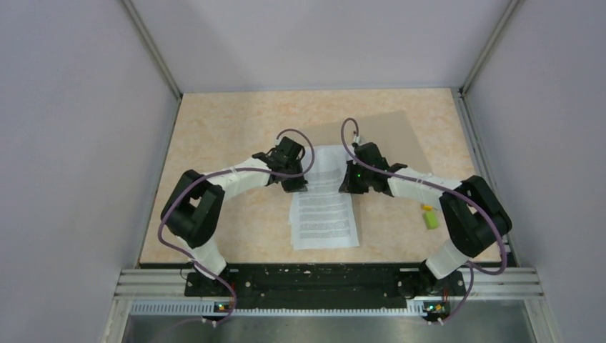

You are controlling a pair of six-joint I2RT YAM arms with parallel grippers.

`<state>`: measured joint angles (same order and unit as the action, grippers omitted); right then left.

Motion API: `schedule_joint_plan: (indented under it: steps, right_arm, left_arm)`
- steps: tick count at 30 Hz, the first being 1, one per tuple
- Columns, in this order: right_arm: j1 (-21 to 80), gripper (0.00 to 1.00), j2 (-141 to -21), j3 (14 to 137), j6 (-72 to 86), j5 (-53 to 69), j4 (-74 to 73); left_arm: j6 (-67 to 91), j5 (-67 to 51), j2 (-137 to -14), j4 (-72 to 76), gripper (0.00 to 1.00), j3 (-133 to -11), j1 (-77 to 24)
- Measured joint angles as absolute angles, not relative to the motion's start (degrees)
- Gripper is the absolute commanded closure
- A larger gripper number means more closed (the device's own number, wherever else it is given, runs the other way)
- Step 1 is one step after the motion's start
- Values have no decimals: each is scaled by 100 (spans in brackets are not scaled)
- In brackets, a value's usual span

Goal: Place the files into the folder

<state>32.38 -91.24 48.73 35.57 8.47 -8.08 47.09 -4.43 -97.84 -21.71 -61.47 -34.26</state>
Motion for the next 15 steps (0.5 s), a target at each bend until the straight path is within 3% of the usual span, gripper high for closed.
schedule_joint_plan:
  steps: [15]
  right_arm:
    - [4560, 100, -8685, 5599, 3002, -270, -1544]
  left_arm:
    - [5387, 169, -10208, -1761, 100, -6020, -3468]
